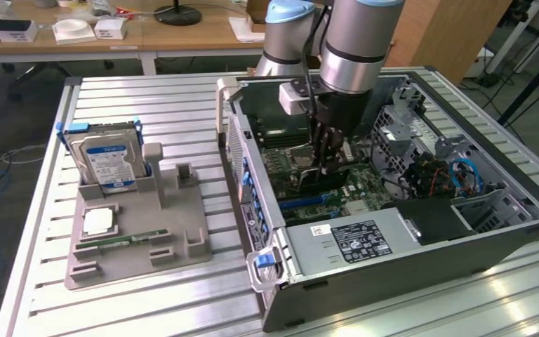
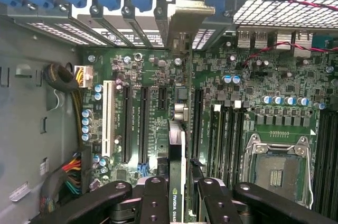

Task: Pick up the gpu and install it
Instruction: 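Insert the gpu into the slot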

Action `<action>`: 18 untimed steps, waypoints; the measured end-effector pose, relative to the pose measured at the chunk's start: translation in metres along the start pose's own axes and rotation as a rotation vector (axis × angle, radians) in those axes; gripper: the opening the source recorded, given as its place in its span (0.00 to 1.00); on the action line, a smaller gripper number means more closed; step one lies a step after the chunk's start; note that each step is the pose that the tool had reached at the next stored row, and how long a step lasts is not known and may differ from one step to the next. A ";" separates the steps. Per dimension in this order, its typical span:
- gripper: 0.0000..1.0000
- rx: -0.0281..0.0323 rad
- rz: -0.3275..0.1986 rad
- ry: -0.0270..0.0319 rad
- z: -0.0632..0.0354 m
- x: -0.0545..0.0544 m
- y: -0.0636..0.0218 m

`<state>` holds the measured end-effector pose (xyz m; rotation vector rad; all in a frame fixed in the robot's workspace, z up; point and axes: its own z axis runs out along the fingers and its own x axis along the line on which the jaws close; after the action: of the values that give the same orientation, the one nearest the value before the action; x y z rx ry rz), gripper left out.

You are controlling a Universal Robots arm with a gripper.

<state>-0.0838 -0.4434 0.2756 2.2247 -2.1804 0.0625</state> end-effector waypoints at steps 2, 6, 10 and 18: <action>0.26 0.0001 0.001 0.0002 0.0002 0.000 0.0008; 0.26 0.0000 0.000 0.0002 0.0004 0.000 0.0013; 0.26 -0.0007 0.001 0.0002 0.0005 0.000 0.0016; 0.26 0.0013 0.001 0.0007 0.0022 0.000 0.0026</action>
<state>-0.0864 -0.4434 0.2734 2.2242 -2.1815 0.0646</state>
